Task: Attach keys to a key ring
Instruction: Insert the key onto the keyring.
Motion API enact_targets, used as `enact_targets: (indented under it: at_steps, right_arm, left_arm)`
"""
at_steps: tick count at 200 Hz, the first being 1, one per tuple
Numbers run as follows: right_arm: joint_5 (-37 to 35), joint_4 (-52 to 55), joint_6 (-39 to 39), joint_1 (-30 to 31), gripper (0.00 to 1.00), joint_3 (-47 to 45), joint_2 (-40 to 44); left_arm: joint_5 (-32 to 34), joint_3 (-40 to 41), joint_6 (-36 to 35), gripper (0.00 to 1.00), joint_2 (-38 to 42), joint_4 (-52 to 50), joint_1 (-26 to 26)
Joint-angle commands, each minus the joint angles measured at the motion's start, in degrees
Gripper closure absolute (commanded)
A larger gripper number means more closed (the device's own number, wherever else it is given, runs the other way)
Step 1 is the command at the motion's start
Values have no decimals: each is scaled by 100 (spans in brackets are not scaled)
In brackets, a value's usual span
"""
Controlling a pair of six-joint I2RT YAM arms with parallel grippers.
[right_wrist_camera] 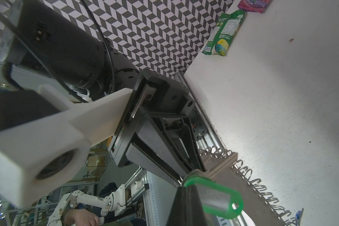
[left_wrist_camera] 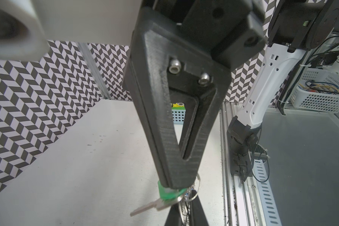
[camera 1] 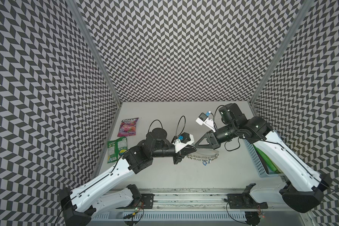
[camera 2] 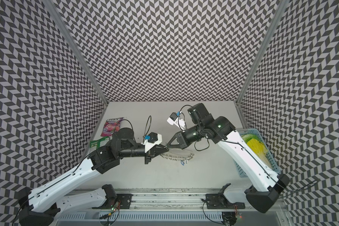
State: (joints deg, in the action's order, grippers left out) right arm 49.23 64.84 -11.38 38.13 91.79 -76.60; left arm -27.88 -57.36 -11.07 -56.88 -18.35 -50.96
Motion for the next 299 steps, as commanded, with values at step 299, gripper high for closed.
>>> enact_targets:
  at_steps: [299]
  right_arm:
    - [-1161, 421, -1133, -514, 66, 644, -448]
  left_arm:
    - [2114, -78, -519, 100, 699, 499, 25]
